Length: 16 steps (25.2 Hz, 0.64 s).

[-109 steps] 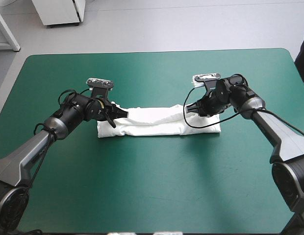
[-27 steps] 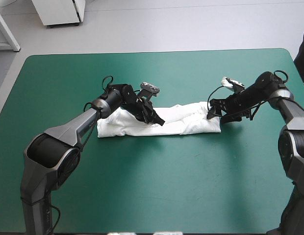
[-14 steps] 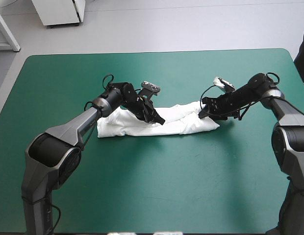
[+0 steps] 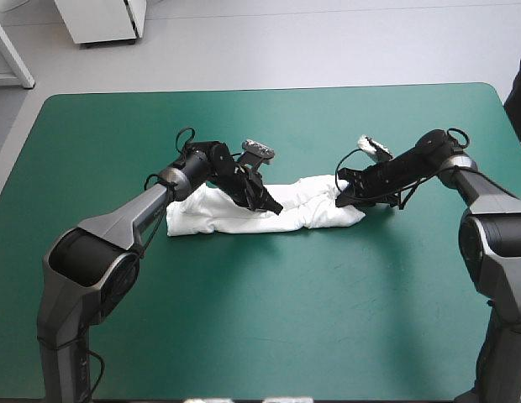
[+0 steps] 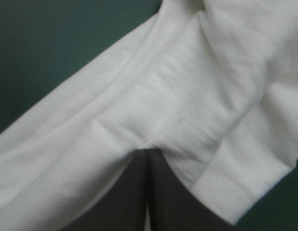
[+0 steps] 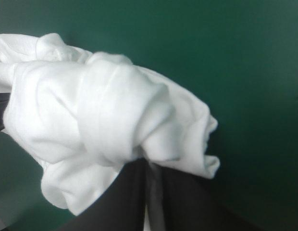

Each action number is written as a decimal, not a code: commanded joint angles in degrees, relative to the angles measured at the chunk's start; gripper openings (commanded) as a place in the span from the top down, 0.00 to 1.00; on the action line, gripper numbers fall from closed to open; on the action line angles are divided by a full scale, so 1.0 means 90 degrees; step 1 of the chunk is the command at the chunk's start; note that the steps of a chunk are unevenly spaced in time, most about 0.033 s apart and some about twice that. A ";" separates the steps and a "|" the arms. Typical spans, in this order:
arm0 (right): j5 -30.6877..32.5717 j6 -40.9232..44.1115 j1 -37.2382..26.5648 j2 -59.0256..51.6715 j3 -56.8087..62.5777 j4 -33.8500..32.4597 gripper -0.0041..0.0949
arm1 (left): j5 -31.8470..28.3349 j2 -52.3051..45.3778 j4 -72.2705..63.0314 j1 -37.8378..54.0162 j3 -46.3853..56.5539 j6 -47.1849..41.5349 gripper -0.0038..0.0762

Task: Fold the cloth

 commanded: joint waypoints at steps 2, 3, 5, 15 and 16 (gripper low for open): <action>0.0132 -0.0064 0.0098 -0.0698 -0.0256 -0.0118 0.97 | -0.0022 -0.0356 -0.0133 -0.0047 -0.0224 -0.0011 0.96; 0.0132 -0.0064 0.0098 -0.0811 -0.0341 -0.0118 0.97 | 0.0010 -0.0356 -0.0133 -0.0047 -0.0224 -0.0011 0.96; 0.0198 -0.0064 0.0098 -0.1015 -0.0545 -0.0118 0.97 | 0.0079 -0.0356 -0.0133 -0.0047 -0.0224 -0.0011 0.96; 0.0674 0.0177 0.0098 -0.1534 -0.1361 0.0081 0.97 | 0.0106 -0.0356 -0.0172 -0.0047 -0.0224 -0.0036 0.96; 0.0674 0.0177 0.0098 -0.1567 -0.1361 0.0158 0.97 | 0.0106 -0.0356 -0.0172 -0.0047 -0.0224 -0.0036 0.96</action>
